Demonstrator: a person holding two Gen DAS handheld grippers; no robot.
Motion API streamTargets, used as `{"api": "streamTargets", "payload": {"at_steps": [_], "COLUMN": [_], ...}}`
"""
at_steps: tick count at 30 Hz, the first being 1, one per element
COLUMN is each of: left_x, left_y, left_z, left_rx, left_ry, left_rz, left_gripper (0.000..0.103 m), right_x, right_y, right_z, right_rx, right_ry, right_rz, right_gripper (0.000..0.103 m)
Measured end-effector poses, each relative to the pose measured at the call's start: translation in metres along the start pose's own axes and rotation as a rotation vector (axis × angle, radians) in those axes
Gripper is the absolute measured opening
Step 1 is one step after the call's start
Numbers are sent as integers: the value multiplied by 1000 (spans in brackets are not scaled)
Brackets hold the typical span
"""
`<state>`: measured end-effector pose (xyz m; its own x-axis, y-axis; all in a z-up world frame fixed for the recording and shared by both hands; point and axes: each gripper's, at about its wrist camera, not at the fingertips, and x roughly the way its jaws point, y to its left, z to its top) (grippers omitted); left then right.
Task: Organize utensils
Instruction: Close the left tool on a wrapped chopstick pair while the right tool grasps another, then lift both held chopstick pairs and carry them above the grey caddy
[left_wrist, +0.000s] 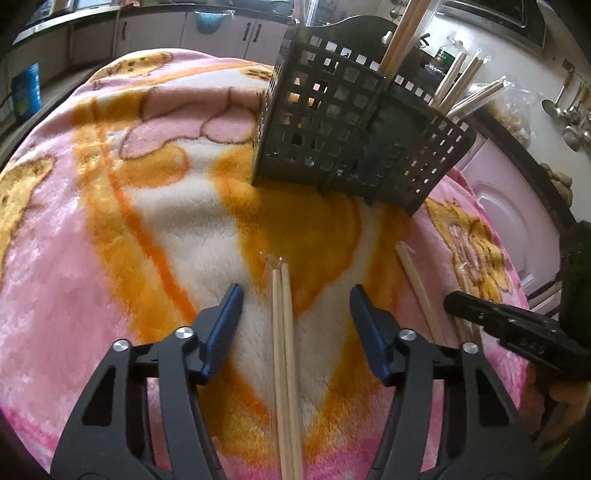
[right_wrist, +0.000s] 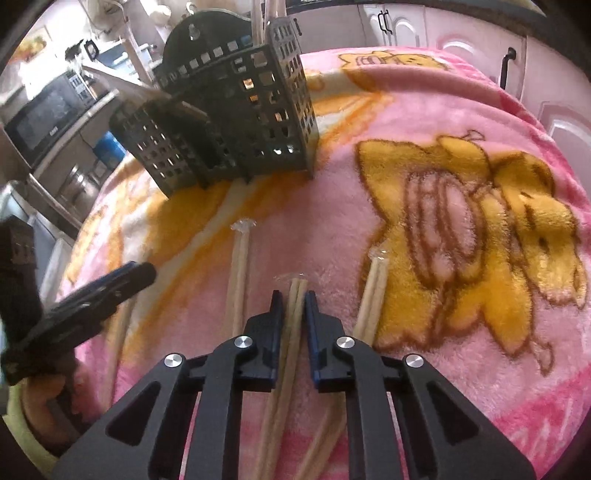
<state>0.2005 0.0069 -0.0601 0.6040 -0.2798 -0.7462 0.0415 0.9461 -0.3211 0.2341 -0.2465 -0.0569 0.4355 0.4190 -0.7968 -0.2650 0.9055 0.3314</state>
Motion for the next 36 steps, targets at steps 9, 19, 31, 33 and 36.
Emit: {"api": "streamTargets", "payload": {"at_steps": [9,19,31,33,36], "left_x": [1,-47,-106,-112,-121], "left_y": [7,5,-3,-7,-15], "left_z": [6,13,49,57,68], "left_rx": [-13,-45,-42,-30,-17], "left_ry": [21,-117,-308,-326,-348], "left_rz": [-32,-150,-196,-213,-250], "left_gripper": [5,4,1,1,1], "right_x": [-37,-77,-107,-111,-118], "right_y": [8,25,34,35,35], "right_z": [3,11,18,20,25], "right_rx": [-17,-51,-103,-105,-107], "right_ry": [-117,-263,-416,-434,-467], "right_rz": [132,202,152,148,142], "right_gripper": [11,11,11,11,11]}}
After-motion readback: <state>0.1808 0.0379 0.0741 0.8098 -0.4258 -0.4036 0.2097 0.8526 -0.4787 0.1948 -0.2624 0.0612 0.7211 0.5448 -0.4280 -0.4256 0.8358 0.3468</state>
